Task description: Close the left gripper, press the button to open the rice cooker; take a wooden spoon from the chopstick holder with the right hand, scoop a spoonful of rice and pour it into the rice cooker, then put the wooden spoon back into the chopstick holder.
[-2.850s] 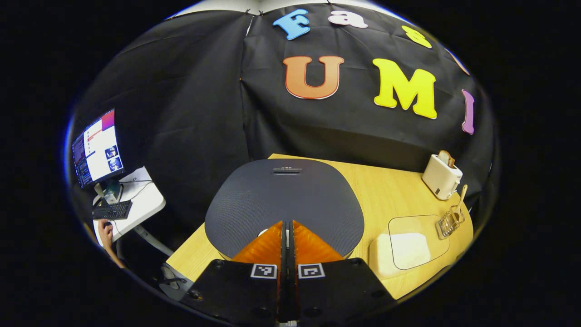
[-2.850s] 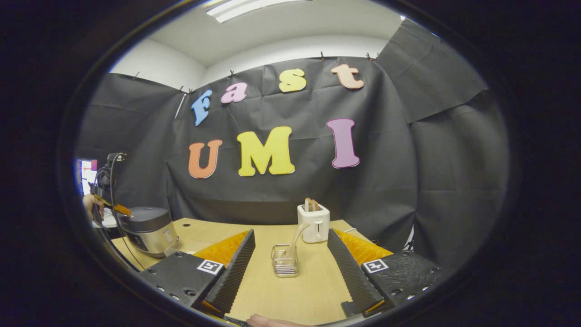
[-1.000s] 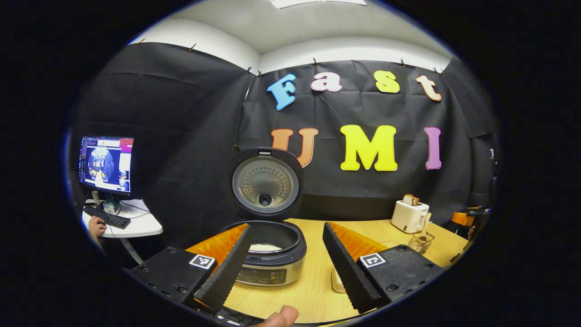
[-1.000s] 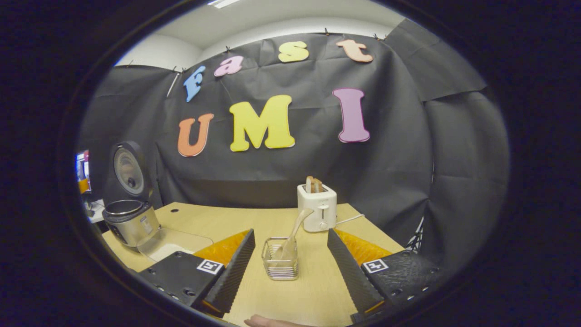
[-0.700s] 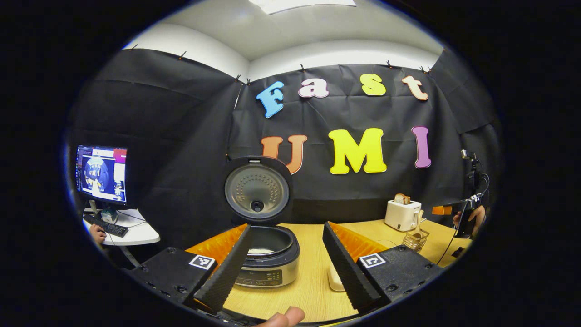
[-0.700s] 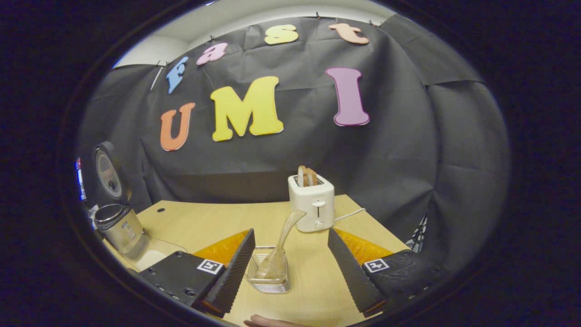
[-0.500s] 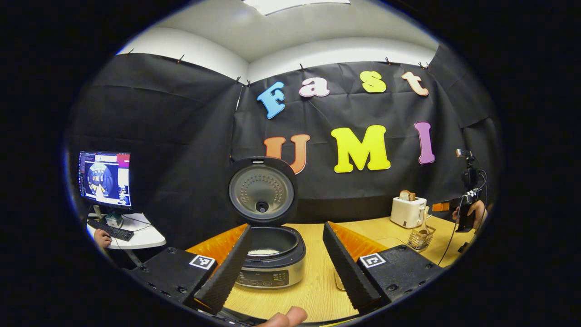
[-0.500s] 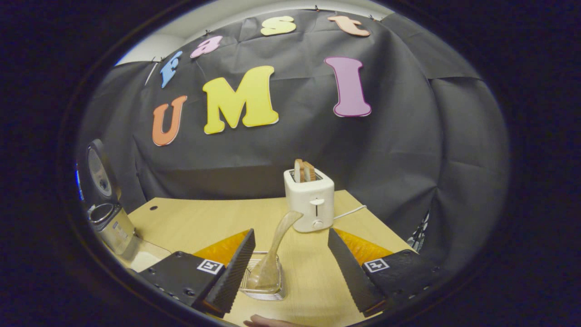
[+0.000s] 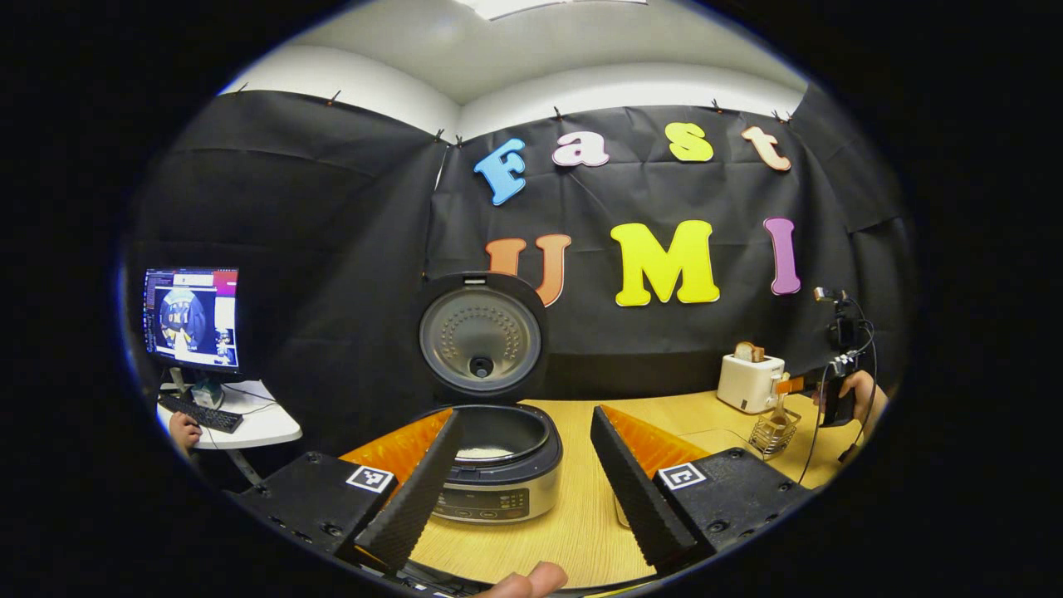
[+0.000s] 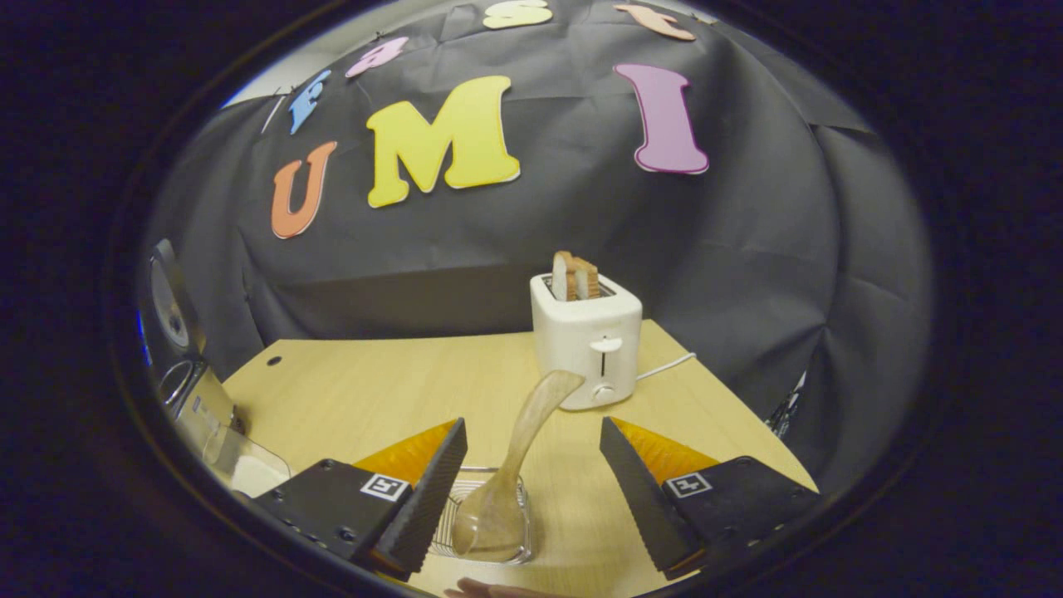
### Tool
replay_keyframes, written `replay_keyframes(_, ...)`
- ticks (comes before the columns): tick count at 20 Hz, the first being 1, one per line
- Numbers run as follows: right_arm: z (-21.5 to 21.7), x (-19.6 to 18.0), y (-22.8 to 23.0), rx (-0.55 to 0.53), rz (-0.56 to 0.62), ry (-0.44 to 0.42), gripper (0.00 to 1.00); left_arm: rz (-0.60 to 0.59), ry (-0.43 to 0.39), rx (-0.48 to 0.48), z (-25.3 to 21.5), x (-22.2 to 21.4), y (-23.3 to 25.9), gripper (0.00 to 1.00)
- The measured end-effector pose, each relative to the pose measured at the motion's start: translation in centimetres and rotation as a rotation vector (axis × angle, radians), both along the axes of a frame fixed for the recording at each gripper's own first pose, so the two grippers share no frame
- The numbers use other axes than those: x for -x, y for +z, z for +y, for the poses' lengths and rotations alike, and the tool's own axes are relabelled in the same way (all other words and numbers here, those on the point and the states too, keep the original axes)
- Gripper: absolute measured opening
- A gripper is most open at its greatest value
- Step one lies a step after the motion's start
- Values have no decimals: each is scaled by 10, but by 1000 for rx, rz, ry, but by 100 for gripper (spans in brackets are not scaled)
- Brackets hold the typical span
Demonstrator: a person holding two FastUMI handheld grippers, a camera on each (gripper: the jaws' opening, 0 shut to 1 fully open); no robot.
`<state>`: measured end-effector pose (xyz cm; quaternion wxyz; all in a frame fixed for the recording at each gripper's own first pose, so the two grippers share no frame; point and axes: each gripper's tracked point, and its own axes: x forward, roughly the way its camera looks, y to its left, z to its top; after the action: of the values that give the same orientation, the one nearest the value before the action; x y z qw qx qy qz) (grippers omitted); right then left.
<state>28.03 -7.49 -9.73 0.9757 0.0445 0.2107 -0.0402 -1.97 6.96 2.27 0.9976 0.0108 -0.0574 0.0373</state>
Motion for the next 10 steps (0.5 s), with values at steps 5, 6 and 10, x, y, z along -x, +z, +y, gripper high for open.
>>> replay_keyframes(5,-4,-42,-22,-89,102,-24,95,3,7,-53,-7,-2,-2,99)
replay_keyframes(6,-9,-48,-27,-81,116,-41,89,6,7,-54,-8,-3,-3,99)
replay_keyframes(10,-6,-56,-31,-93,133,-28,54,13,8,-46,-9,-6,-5,100)
